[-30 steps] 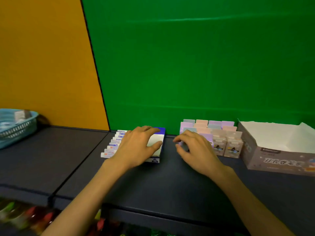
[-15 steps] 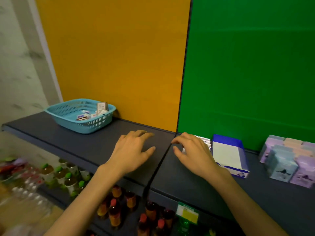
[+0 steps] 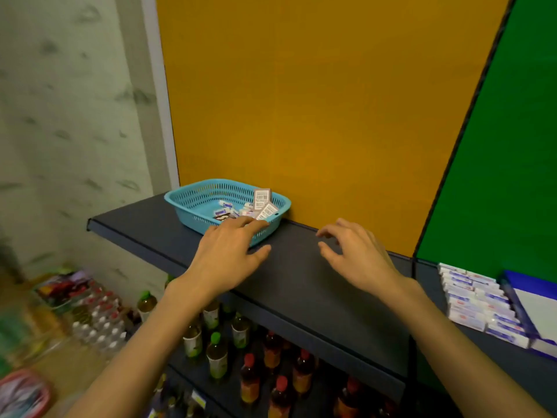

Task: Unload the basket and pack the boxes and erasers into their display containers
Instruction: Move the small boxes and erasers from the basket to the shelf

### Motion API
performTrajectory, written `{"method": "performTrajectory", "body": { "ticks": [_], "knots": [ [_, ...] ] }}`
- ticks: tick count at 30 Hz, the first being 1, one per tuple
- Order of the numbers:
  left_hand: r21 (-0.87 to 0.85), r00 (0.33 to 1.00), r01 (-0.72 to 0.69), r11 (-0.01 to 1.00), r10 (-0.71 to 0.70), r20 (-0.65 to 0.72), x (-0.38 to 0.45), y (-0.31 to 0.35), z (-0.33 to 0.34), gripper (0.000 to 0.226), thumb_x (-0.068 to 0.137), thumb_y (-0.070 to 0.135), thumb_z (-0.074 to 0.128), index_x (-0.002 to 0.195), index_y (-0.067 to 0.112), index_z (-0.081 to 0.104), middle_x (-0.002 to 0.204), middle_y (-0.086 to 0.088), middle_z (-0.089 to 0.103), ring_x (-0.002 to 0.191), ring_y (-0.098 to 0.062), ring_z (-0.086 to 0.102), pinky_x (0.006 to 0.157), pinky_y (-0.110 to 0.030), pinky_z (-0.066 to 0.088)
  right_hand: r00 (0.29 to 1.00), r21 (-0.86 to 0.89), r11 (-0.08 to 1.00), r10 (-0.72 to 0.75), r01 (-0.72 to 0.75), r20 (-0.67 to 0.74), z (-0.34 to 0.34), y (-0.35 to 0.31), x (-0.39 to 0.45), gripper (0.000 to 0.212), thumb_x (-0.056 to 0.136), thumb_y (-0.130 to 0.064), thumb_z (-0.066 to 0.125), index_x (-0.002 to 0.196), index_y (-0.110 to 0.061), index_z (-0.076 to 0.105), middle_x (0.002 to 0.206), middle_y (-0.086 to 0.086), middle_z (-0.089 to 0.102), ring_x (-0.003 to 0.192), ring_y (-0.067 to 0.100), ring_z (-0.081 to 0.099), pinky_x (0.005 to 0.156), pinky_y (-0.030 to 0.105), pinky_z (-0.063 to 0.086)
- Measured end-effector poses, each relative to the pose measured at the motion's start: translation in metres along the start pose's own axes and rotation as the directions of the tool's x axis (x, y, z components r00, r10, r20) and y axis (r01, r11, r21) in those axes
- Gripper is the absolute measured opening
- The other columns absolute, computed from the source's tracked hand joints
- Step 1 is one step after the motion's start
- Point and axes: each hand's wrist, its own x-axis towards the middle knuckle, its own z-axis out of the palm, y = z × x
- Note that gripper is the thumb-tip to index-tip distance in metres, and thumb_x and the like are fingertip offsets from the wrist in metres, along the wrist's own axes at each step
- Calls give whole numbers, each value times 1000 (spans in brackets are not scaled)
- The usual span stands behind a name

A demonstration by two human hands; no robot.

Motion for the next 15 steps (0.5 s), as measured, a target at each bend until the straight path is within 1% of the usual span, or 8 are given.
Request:
{"method": "performTrajectory", "body": {
  "ticks": [5,9,12,15],
  "knots": [
    [-36,999,30,999,-31,-27,26,-65,-6,54,96,53,52,145,33,46,145,6,51,131,-20,47,99,-45,48,1000,-37,999,-18,18,2,25,-24,57,26,97,-38,55,121,-28,61,106,-7,57,105,17,57,83,35,47],
    [-19,999,30,999,-30,-26,53,-106,-3,53,96,52,52,145,31,47,146,5,51,131,-20,48,100,-45,47,1000,-21,1000,-18,18,-21,49,-37,105,26,95,-37,57,118,-28,64,105,-7,60,99,17,60,78,37,51],
    [-25,1000,29,999,-29,-8,75,-136,1,53,96,53,53,144,30,49,145,5,52,130,-18,49,101,-44,46,1000,8,1000,-6,6,-9,71,-45,136,25,95,-38,58,118,-29,63,103,-9,58,96,14,58,77,36,50],
    [-20,999,15,1000,-14,39,105,-168,3,52,96,52,53,143,31,49,143,5,53,125,-18,52,95,-41,47,1000,49,999,22,-22,-1,88,-50,167,27,96,-38,58,121,-30,61,108,-9,58,100,13,57,83,38,51]
  ]
}}
